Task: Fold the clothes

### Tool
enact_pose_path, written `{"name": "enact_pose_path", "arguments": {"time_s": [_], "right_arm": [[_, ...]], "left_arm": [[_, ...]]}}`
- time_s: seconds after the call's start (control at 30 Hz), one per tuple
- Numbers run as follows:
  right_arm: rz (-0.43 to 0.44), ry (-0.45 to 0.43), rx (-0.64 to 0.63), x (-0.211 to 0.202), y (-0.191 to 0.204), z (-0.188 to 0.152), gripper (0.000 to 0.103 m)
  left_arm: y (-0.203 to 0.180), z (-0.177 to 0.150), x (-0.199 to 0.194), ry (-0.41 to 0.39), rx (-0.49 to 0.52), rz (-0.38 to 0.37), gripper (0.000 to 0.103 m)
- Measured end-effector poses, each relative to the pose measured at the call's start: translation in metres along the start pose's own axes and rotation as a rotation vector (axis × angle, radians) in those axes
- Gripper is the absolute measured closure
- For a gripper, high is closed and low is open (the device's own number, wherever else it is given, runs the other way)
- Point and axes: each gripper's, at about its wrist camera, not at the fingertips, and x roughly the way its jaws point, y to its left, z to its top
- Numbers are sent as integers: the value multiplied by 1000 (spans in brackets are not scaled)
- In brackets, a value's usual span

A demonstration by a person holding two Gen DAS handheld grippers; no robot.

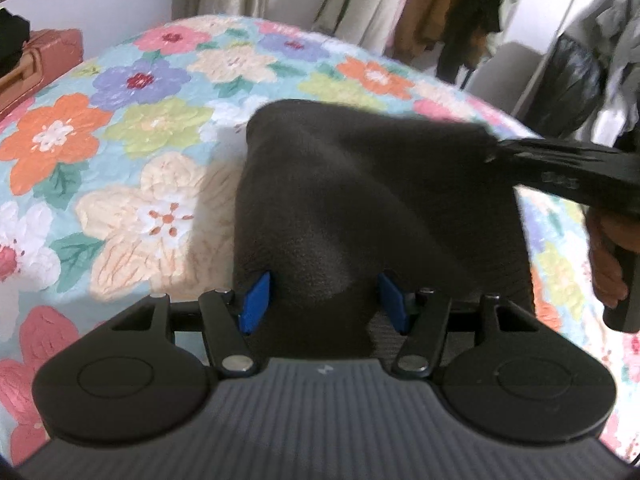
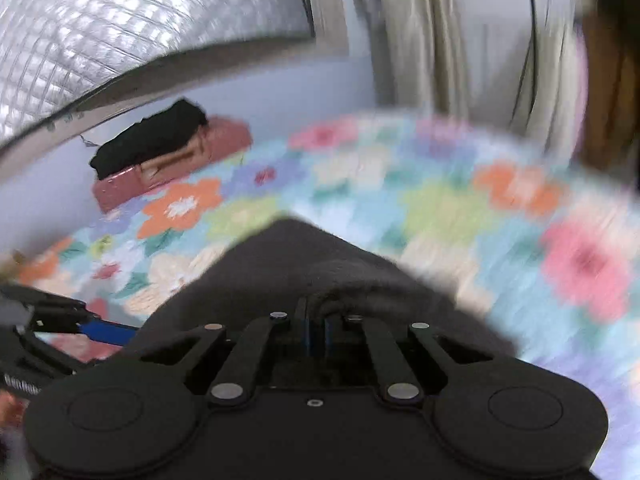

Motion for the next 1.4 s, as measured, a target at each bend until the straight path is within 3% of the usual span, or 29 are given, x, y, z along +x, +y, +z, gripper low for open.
{"name": "enact_pose_path", "arguments": {"time_s": [0.1, 0.17, 0.23, 0.33, 0.43, 0.53, 0.6, 0.67, 0.73, 0.87, 0.97, 1.07, 1.13, 1.17, 1.23, 1.3, 1.33, 1.4], "right_arm": [[-116, -103, -23, -46, 7, 0, 96], [-157, -89, 15, -59, -1, -5, 96], [-231, -47, -27, -56, -6, -19, 96], [-262, 24, 31, -42, -23, -42, 96], [-129, 87, 253, -29, -51, -62, 93], [14, 71, 519, -29, -76, -75, 84], [72, 67, 641, -26, -91, -79, 59], [114, 61, 764, -22, -102, -81, 43], [162, 33, 877, -23, -110, -85, 40], [220, 22, 956, -14, -120, -82, 34], [225, 78, 976, 4, -130, -75, 34], [205, 1, 931, 5, -128, -64, 37], [211, -118, 829, -5, -121, -54, 80], [214, -177, 777, -10, -117, -48, 91], [222, -298, 690, -27, -110, -40, 91], [190, -315, 621, -37, -104, -34, 91], [137, -273, 576, -36, -102, -30, 90], [-12, -145, 492, -28, -95, -29, 74]], "left_arm": [[-8, 2, -11, -22, 17, -64, 45], [-17, 2, -13, -14, 26, -100, 45], [-29, 0, -12, 20, 46, -117, 45], [-47, -12, 0, 69, 128, -77, 43], [-54, -22, 11, 98, 165, -10, 43], [-47, -21, 11, 97, 142, -29, 43], [-40, -20, 12, 98, 109, -54, 43], [-34, -21, 13, 98, 77, -83, 43], [-29, -22, 13, 99, 55, -107, 43], [-23, -21, 17, 103, 48, -133, 43], [-23, -22, 20, 100, 33, -140, 42], [-24, -22, 20, 95, 41, -141, 41], [-27, -23, 21, 92, 72, -132, 39], [-29, -24, 21, 91, 89, -128, 38], [-34, -25, 21, 88, 122, -125, 32], [-38, -27, 22, 84, 133, -122, 27], [-39, -27, 23, 83, 135, -118, 25], [-43, -27, 24, 83, 142, -102, 24]]}}
